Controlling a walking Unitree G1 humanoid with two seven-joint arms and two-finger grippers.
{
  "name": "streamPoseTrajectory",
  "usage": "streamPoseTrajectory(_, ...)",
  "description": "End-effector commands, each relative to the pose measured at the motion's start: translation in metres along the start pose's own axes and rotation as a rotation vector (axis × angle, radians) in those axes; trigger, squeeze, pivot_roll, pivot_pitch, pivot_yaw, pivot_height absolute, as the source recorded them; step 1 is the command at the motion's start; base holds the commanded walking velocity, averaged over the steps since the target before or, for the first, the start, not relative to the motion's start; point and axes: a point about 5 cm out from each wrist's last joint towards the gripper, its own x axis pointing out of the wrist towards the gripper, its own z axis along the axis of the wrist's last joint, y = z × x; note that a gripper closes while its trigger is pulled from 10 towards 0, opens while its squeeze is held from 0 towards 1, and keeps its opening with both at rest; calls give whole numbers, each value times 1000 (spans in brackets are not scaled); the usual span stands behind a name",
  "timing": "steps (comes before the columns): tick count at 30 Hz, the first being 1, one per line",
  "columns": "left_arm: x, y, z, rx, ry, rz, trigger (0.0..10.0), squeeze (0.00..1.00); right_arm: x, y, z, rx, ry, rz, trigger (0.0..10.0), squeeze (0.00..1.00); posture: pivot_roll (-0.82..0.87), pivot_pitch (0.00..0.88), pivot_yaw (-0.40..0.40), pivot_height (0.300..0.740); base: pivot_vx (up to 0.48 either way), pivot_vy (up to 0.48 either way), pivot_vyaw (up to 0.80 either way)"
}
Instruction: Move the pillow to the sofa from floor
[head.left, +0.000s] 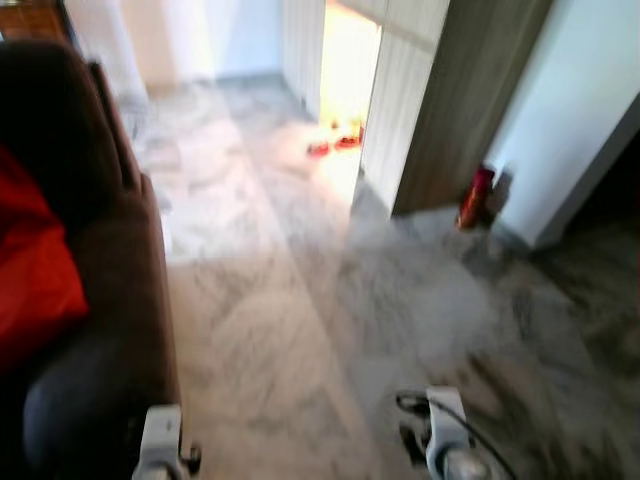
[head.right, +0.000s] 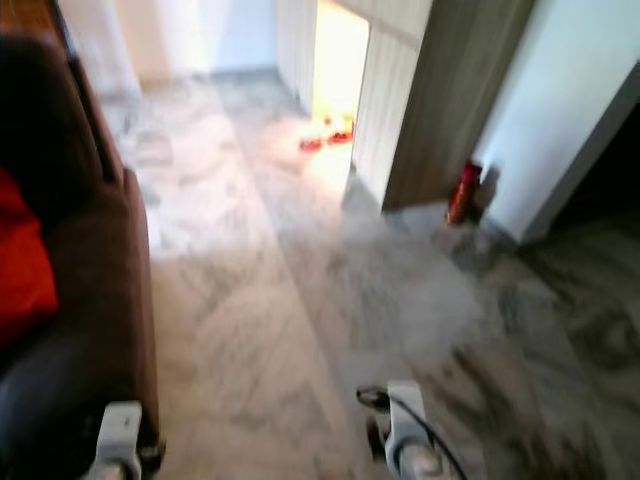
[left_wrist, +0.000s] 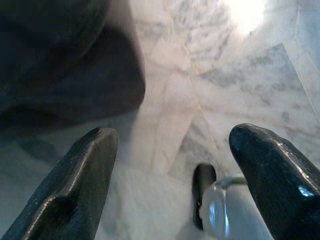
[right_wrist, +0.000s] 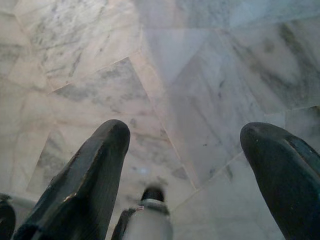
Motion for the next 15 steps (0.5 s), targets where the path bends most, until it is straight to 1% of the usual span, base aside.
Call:
streamPoseTrajectory(1, -1, -8, -3, -5, 13, -20, 10000, 0, -1, -10, -5, -1, 15, -28, 10000, 0, 131, 66, -47, 704, 277, 0, 0)
streamPoseTrajectory(9, -1, -7, -4, -1, 15, -17, 10000, 0, -1, -9, -4, 10, 7, -21, 10000, 0, 130, 68, -46, 704, 277, 0, 0)
streamPoseTrajectory(15, -1, -7, -4, -3, 10, -16, 10000, 0, -1, -9, -4, 5, 8, -16, 10000, 0, 131, 70, -46, 704, 0, 0, 0)
